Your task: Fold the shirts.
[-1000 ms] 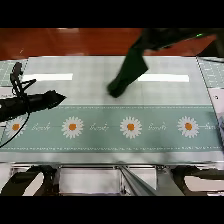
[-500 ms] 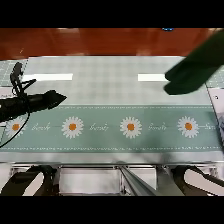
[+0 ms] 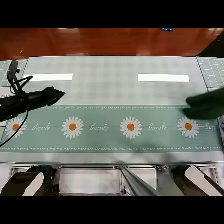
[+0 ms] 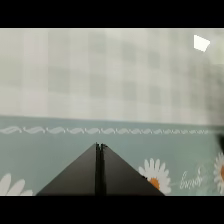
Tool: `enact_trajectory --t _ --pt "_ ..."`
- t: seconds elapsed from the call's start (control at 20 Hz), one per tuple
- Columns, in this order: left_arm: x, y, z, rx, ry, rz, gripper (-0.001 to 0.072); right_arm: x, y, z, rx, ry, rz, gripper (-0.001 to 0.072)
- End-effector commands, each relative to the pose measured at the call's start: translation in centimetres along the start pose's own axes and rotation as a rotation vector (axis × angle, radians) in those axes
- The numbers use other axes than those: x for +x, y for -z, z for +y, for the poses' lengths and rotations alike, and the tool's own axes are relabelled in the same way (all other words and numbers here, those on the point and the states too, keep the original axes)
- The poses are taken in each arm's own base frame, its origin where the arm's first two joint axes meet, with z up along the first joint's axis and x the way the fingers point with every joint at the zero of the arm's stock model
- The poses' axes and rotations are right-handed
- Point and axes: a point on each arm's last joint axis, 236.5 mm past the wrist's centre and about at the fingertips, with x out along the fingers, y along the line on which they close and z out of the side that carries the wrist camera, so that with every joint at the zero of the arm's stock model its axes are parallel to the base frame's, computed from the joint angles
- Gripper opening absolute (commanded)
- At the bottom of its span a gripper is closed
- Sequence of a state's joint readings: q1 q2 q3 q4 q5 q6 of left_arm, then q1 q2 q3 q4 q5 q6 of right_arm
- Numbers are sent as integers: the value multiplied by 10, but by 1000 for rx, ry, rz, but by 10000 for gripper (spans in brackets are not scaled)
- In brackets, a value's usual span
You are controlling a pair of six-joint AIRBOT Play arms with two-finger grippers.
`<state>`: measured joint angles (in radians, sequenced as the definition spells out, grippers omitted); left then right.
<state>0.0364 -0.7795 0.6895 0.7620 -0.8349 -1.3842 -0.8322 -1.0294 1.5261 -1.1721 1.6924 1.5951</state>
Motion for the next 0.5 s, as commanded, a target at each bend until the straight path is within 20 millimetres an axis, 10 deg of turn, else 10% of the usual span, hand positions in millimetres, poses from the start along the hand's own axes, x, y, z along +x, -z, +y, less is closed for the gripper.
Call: enact_trajectory --t 0.0,0.4,0.45 --pt "-1 -25 4 2 -18 -106 17 14 68 -87 221 213 121 19" --pt "30 -18 31 13 -69 -48 17 -23 179 -190 487 675 346 26" --pt "35 -14 34 7 -72 -30 17 -22 186 -194 505 697 367 165"
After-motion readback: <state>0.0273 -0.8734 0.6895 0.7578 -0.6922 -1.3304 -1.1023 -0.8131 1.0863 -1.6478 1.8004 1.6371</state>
